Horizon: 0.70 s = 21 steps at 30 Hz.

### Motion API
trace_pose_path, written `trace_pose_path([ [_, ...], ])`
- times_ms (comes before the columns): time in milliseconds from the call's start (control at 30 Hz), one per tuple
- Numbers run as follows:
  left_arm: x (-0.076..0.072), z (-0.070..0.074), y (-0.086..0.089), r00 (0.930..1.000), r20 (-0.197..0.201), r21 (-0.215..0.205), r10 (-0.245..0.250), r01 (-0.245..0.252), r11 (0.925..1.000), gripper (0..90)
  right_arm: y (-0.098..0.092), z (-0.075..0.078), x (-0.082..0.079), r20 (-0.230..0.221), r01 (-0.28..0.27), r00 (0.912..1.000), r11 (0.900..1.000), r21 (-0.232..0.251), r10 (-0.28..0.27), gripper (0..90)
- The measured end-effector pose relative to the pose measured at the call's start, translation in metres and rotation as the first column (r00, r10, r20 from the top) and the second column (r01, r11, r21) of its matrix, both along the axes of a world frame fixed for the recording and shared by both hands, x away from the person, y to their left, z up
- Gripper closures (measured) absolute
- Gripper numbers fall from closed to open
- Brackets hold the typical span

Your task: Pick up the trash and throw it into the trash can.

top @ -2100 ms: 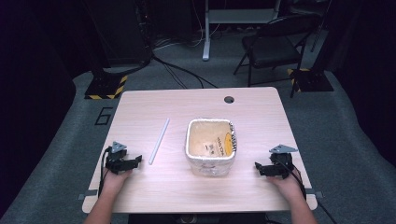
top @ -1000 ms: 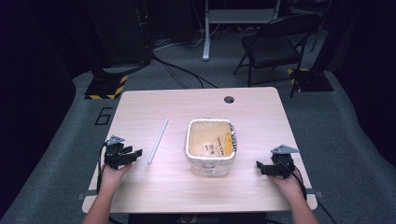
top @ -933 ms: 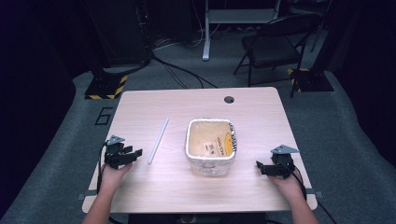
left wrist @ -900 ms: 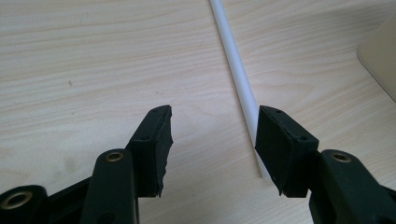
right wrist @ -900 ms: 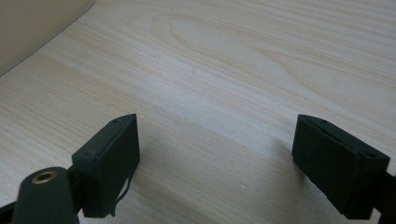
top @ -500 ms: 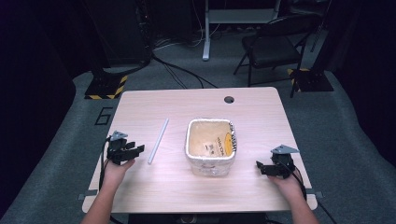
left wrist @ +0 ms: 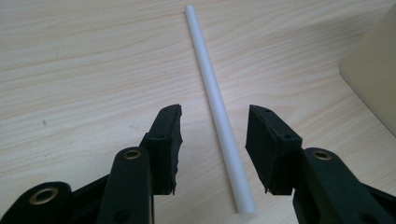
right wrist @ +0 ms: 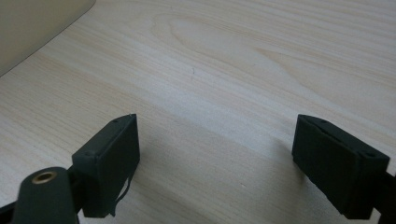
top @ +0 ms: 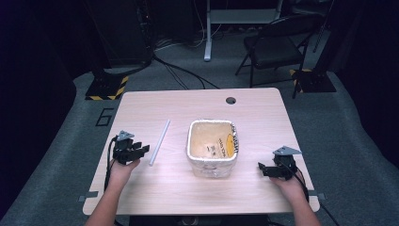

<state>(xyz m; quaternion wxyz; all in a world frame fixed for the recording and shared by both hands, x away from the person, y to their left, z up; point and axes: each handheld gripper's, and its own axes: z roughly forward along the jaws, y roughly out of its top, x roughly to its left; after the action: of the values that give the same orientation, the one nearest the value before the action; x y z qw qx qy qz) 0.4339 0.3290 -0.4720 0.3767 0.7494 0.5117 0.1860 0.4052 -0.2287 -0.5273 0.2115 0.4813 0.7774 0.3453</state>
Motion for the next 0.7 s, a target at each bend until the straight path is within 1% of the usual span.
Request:
trace_pose_path([
  [100, 0.001, -0.002, -0.004, 1.0, 0.004, -0.002, -0.004, 0.004, 1.0, 57.3, 0.0, 0.0, 0.0, 0.001, -0.002, 1.0, 1.0, 0.0, 0.002, 14.3],
  [200, 0.0, -0.004, -0.009, 0.9998, 0.006, 0.004, -0.018, 0.018, 0.9998, 59.4, 0.0, 0.0, 0.0, 0.001, -0.002, 1.0, 1.0, 0.0, 0.002, 14.3],
  [267, 0.0, -0.008, -0.012, 0.9995, -0.005, 0.018, -0.033, 0.033, 0.9993, 60.2, 0.0, 0.0, 0.0, 0.002, -0.002, 1.0, 1.0, -0.001, 0.002, 14.3],
  [300, 0.0, -0.008, -0.012, 0.9995, -0.005, 0.018, -0.033, 0.033, 0.9993, 60.5, 0.0, 0.0, 0.0, 0.001, -0.002, 1.0, 1.0, -0.001, 0.002, 14.3],
  [333, 0.001, -0.011, -0.014, 0.9994, -0.011, 0.021, -0.034, 0.034, 0.9992, 60.7, 0.0, 0.0, 0.0, 0.001, -0.001, 1.0, 1.0, 0.0, 0.001, 14.4],
  [433, 0.001, -0.014, -0.015, 0.9993, -0.015, 0.019, -0.035, 0.035, 0.9992, 61.6, 0.0, 0.0, 0.0, 0.001, -0.002, 1.0, 1.0, 0.0, 0.002, 14.3],
  [467, 0.001, -0.016, -0.016, 0.9989, -0.028, 0.021, -0.037, 0.038, 0.9991, 62.3, 0.0, 0.0, 0.0, 0.001, -0.001, 1.0, 1.0, 0.0, 0.001, 14.3],
  [633, 0.0, -0.02, -0.018, 0.9986, -0.029, 0.026, -0.043, 0.044, 0.9987, 64.5, 0.0, 0.0, 0.0, 0.001, -0.002, 1.0, 1.0, -0.001, 0.002, 14.3],
  [700, 0.0, -0.022, -0.018, 0.9982, -0.035, 0.015, -0.048, 0.049, 0.9987, 65.7, 0.0, 0.0, 0.0, 0.001, -0.002, 1.0, 1.0, -0.001, 0.002, 14.3],
])
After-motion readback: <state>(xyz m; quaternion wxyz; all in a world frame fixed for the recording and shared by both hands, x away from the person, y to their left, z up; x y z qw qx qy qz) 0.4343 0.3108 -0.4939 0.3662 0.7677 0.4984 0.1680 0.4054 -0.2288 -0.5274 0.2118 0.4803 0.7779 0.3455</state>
